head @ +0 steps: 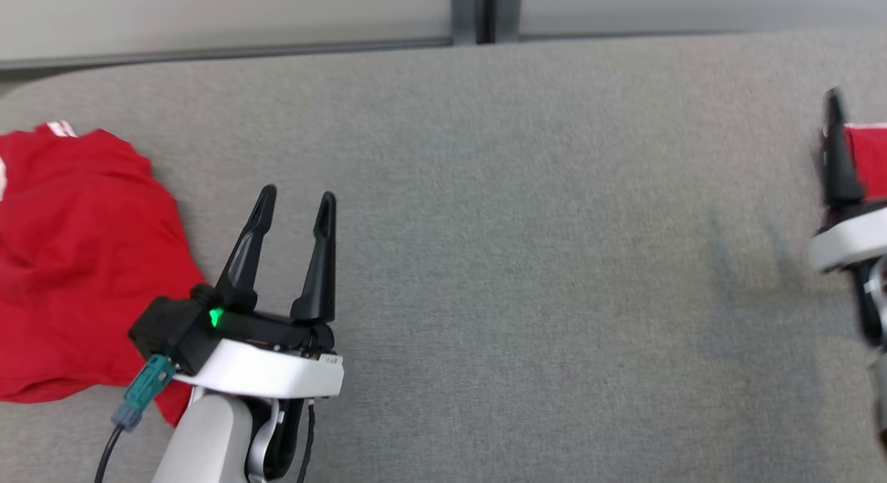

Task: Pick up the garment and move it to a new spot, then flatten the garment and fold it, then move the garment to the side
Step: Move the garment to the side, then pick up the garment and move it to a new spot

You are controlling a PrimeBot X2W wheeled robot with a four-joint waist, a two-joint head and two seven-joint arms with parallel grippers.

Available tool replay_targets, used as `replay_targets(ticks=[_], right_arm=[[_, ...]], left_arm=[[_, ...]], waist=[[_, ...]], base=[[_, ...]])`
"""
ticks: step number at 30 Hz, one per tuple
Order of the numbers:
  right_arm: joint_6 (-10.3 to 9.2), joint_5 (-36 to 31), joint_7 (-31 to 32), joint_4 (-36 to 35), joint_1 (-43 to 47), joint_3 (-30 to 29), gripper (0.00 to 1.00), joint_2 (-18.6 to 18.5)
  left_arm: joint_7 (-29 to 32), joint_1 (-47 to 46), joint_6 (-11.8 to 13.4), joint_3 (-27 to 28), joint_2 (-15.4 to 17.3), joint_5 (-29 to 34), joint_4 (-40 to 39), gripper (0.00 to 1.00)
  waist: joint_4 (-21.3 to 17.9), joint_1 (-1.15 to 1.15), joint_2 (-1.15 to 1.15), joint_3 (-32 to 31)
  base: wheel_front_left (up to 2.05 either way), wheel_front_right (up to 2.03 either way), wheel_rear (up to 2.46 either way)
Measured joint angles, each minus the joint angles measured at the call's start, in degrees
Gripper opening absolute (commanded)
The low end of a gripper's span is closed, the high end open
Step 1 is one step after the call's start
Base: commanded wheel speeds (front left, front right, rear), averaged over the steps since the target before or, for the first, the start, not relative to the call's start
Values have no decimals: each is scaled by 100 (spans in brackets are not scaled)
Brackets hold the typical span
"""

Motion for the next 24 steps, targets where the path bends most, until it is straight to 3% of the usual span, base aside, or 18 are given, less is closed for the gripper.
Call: replay_targets(ticks=[6, 13, 24], right_arm=[[0, 114, -54, -568, 894, 155, 100, 743], [0, 82, -74, -1154, 1946, -71, 100, 1484], [-2, -297, -81, -1631, 2924, -245, 100, 1827]], left_arm=[[0, 377, 74, 59, 0, 16, -26, 100], [0, 838, 146, -38, 1, 53, 120, 100], [0, 1090, 214, -65, 1, 149, 425, 100]], waist=[[253, 0, 0, -519], [439, 0, 0, -951], [494, 0, 0, -1164]], base=[[0, 0, 0], [0, 0, 0], [0, 0, 0]])
